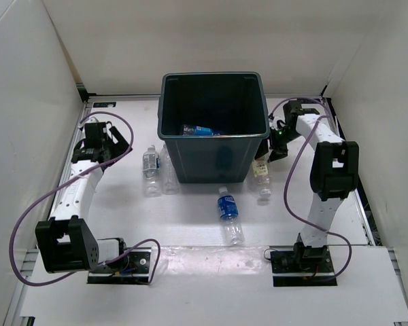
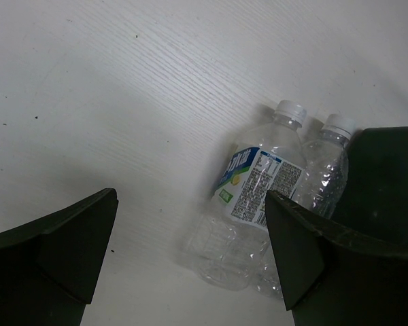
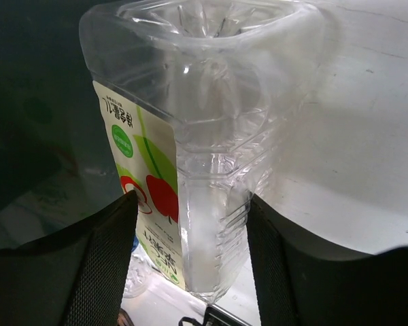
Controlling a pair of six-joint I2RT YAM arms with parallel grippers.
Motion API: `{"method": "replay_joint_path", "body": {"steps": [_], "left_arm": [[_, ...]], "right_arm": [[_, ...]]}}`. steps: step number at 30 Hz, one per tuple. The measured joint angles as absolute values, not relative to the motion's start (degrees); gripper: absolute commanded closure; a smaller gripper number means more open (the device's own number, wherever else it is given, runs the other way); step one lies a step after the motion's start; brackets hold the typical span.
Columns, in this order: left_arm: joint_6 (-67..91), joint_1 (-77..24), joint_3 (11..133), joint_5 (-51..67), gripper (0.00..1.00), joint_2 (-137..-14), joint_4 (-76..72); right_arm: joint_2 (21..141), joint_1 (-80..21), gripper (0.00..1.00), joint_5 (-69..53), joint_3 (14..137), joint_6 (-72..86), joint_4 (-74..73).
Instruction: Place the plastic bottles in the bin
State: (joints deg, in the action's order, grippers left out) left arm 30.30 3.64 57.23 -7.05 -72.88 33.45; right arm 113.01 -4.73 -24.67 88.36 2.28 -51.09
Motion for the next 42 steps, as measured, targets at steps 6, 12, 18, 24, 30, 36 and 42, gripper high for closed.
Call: {"method": "replay_joint_path", "body": {"steps": [6,12,18,24,30,36,42], "left_arm": [[30.5,3.6,57.7,-7.0,0.0,-73.3,33.5],[31.1,3.7,57.8,-7.0,0.0,-73.3,33.4],[31.4,3.6,57.9,-7.0,0.0,-73.6,33.4],[31.3,3.7,58.4,-6.9,0.0,-74.5,33.4],[31.3,3.7,58.5,-6.8,0.0,-74.5,33.4],[31.3,4.0,58.5,-6.8,0.0,-74.5,33.4],[31.4,4.0,58.5,-6.8,0.0,-74.5,33.3]], "right_arm": [[112.4,-4.7,0.84,-22.7,88.2,3.3,-51.3],[110.2,-2.1,1.0,-17.9,87.0,3.4,-52.4],[107.9,-1.4,1.0,-7.6,88.0,-0.5,-53.3],[108.5,-4.1,0.85,4.2,91.6,-5.3,-54.4],[108.1,-3.9,0.47,0.5,93.7,-5.1,-56.4],[107.9,-3.9,0.22,-5.2,96.8,-5.8,-58.4],[107.4,-2.8,0.1,-9.8,98.6,-8.4,-58.4]]}}
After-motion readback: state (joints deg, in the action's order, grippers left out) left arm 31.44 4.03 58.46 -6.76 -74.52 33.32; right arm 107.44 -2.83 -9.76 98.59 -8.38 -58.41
